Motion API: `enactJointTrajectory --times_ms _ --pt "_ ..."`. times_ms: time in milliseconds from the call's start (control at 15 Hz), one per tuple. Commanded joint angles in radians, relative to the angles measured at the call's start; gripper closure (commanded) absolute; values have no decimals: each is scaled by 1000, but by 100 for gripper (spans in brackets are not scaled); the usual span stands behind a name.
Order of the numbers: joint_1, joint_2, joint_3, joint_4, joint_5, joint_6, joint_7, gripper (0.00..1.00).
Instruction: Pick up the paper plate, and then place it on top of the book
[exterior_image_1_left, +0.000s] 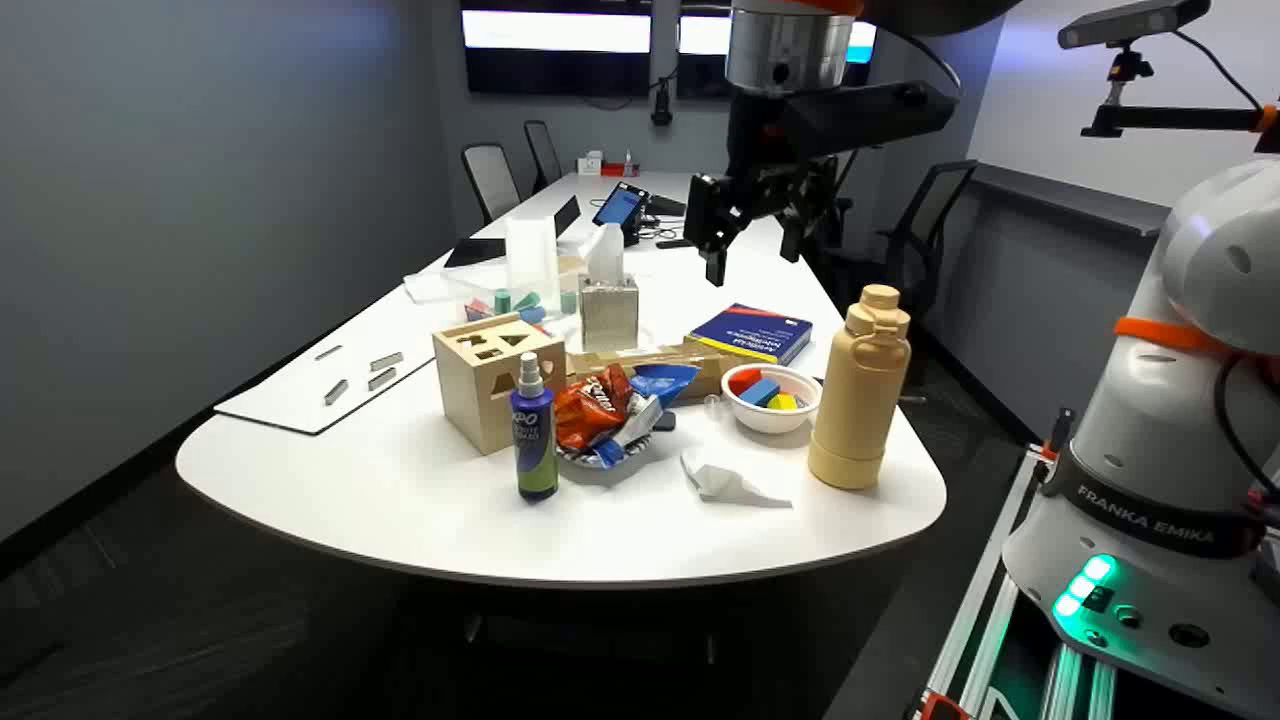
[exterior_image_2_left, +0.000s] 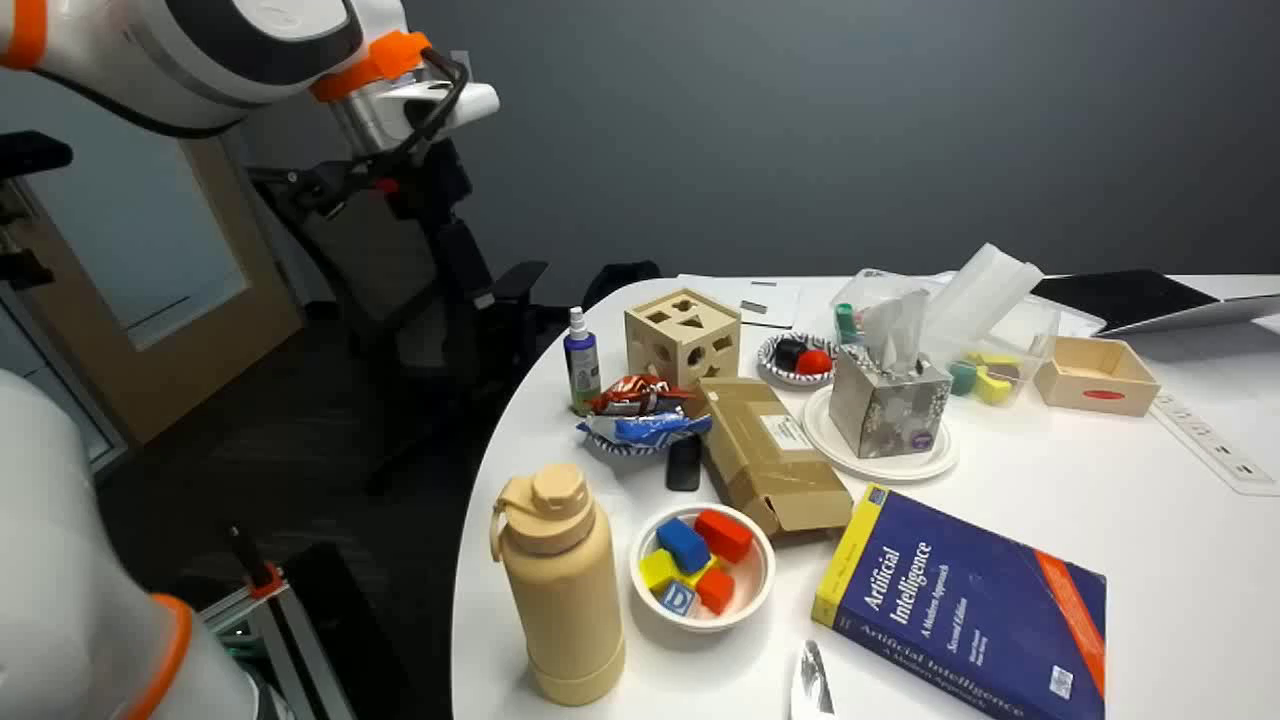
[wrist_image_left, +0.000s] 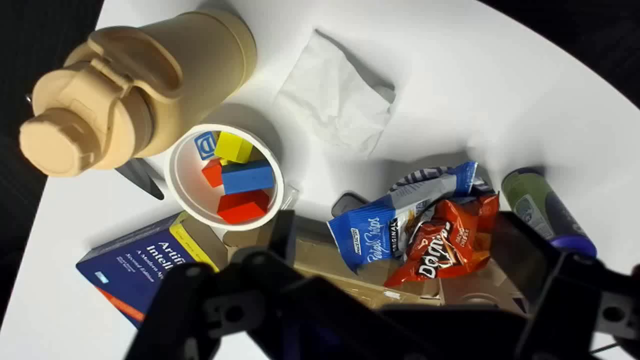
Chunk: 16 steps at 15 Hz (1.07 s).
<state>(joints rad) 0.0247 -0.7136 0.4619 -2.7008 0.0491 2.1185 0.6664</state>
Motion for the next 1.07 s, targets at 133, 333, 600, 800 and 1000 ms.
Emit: enactJointTrajectory --times_ms 133,333,600,800,1000 --pt "24 31 -29 -25 -19 59 28 0" --pt "17 83 -46 -63 3 195 57 0" --pt "-12 230 -64 -63 2 399 128 0" --pt "-21 376 -69 -64 1 532 188 0" --pt "-10 488 -90 -67 1 591 243 0"
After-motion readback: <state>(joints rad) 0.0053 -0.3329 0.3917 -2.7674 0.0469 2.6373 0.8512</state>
